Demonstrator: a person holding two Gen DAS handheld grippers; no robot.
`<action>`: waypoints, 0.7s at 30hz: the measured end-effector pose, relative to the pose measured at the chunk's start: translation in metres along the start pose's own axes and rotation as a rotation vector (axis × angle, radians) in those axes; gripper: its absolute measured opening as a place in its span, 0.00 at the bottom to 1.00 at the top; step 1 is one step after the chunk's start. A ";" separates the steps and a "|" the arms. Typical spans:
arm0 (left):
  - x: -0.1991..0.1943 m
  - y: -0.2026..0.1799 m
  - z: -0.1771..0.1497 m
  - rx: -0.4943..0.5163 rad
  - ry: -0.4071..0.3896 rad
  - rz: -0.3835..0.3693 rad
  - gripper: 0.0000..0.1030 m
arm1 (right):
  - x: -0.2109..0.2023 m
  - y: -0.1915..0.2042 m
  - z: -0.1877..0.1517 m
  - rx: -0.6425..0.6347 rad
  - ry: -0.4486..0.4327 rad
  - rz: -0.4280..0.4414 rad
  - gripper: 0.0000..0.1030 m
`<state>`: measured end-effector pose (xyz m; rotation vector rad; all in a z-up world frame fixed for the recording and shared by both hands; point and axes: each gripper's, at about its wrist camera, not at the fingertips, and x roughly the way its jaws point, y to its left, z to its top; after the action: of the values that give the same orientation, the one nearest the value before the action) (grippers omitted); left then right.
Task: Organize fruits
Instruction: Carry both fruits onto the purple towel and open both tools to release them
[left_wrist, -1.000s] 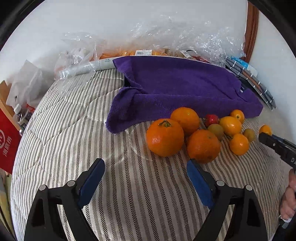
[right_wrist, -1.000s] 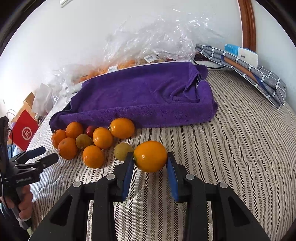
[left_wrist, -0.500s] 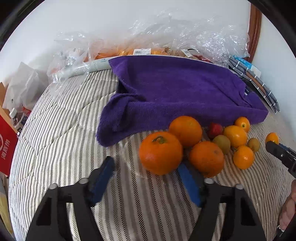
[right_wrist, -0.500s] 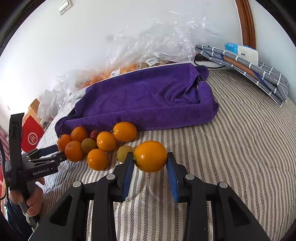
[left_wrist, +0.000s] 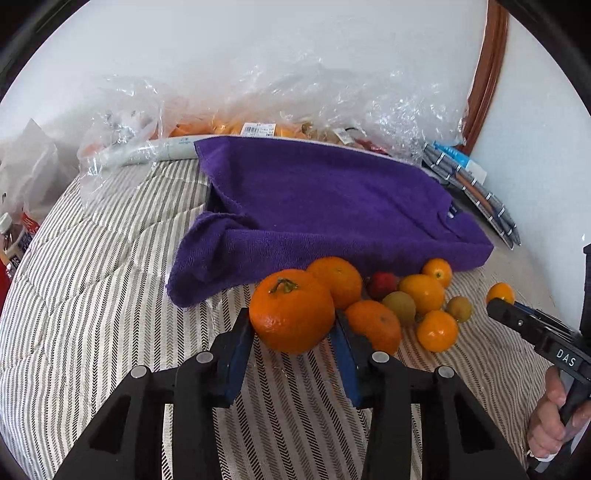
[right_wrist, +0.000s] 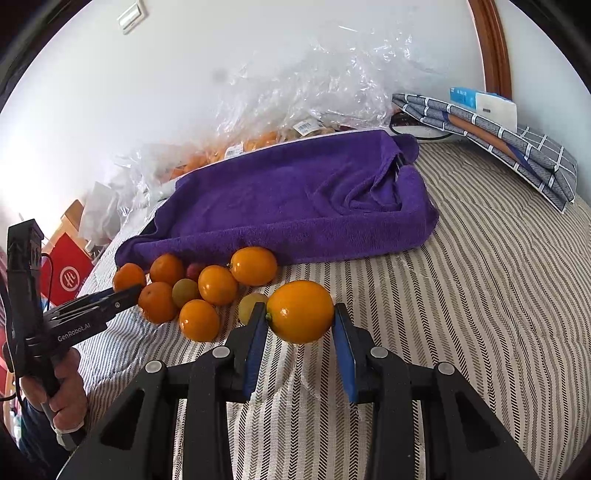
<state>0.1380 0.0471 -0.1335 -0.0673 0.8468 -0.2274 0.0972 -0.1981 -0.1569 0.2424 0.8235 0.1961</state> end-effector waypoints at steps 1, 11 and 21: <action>-0.002 -0.001 0.000 0.002 -0.011 -0.001 0.39 | -0.001 0.000 0.000 0.001 -0.004 0.003 0.34; -0.019 0.011 0.005 -0.041 -0.088 0.007 0.39 | -0.013 0.009 -0.004 -0.050 -0.039 0.057 0.34; -0.031 0.021 0.014 -0.096 -0.129 0.005 0.39 | -0.026 0.031 0.010 -0.123 -0.011 0.025 0.34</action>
<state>0.1324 0.0736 -0.1047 -0.1678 0.7289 -0.1761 0.0855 -0.1763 -0.1232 0.1383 0.7945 0.2679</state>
